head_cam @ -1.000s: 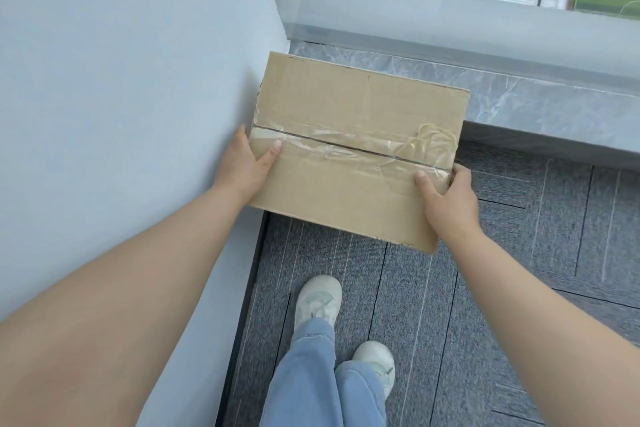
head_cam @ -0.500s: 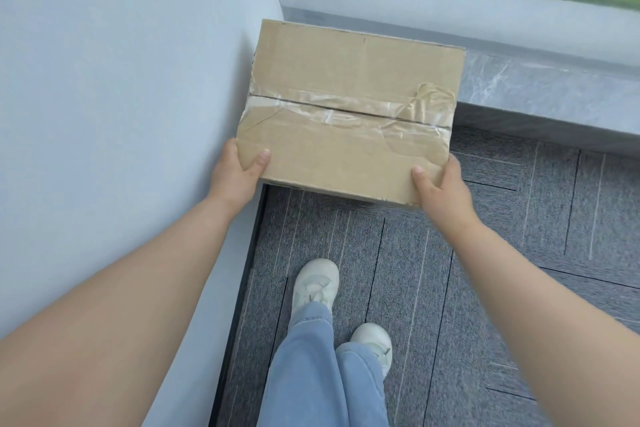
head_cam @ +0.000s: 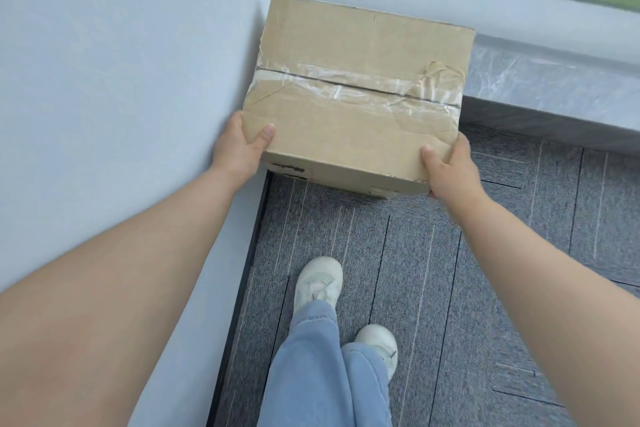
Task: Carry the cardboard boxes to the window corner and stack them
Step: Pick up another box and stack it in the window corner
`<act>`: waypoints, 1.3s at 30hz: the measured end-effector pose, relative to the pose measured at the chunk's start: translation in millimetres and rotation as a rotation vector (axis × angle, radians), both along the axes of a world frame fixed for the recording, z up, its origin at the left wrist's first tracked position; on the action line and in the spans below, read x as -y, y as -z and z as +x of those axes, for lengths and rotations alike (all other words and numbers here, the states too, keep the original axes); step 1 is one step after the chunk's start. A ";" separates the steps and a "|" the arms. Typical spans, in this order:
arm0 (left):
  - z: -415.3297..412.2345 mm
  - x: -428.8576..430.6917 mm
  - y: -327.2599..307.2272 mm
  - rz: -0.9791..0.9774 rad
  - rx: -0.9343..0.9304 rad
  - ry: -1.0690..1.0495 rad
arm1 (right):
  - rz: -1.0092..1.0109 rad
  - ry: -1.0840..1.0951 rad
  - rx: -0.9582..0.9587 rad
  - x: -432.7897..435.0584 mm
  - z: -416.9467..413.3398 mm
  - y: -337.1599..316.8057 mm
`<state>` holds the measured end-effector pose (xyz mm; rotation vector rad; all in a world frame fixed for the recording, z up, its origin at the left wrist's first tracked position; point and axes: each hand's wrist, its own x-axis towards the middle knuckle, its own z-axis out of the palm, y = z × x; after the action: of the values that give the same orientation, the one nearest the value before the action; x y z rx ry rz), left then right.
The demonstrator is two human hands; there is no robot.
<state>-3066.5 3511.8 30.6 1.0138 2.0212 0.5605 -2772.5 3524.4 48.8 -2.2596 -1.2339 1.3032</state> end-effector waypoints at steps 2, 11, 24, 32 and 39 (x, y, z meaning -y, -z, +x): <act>0.8 -1.9 0.9 0.015 -0.018 -0.019 | 0.008 0.007 -0.003 -1.2 -2.0 -0.1; 11.4 -11.0 4.5 0.055 -0.053 -0.100 | 0.009 0.003 0.005 -8.1 -6.0 1.8; 14.3 -3.3 2.5 0.035 -0.095 -0.095 | -0.011 -0.001 0.016 0.7 -2.9 1.1; 11.8 -3.3 2.3 -0.018 -0.109 -0.071 | -0.017 0.015 -0.006 4.2 -6.4 -1.1; 18.3 -3.6 -20.4 -0.114 -0.172 -0.053 | -0.078 -0.020 0.029 5.6 -2.5 -20.2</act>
<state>-3048.2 3515.4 51.1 0.9702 2.2101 0.3922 -2775.0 3518.8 69.0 -2.3329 -1.2391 1.3525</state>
